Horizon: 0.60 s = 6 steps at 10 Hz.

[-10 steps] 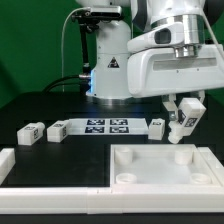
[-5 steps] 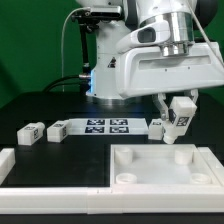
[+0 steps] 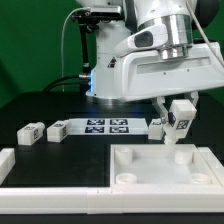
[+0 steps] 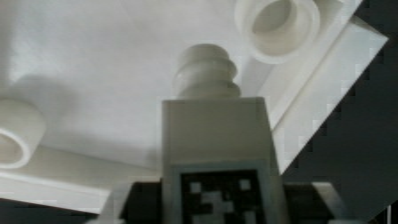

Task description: Assemble one leg

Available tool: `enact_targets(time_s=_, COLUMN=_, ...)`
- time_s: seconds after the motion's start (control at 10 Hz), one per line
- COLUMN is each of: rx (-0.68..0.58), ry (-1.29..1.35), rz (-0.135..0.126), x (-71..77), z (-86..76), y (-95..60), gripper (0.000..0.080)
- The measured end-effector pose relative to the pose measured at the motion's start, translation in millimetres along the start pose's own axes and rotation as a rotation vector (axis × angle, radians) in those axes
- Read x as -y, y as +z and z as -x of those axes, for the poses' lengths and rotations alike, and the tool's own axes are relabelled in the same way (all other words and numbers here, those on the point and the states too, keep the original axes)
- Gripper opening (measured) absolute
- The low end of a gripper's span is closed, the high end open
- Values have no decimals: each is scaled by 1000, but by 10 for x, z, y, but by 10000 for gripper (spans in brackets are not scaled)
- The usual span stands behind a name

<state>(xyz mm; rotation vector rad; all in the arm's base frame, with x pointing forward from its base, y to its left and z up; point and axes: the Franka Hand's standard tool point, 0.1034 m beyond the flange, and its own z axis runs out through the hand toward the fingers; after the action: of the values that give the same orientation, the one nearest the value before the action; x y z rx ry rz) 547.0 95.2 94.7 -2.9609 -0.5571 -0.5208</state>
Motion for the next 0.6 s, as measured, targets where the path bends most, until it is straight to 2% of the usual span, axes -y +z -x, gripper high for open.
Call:
enact_targets(time_s=0.1, rx=-32, ry=-5, rz=13, x=-27, z=2, y=4, gripper=290)
enact_targets(time_s=0.2, rx=-19, ry=-6, rz=8, x=-11, z=21, y=15, gripper=290)
enact_targets(time_s=0.4, rx=4, ry=53, rz=-9, x=-26, z=22, y=22, gripper=290)
enact_targets(time_s=0.5, rx=30, ry=70, rz=-32, x=72, z=-34, y=27, gripper=290)
enact_targets(time_s=0.6, rx=18, ry=59, rz=-41, x=118, z=-141, y=53, gripper=290)
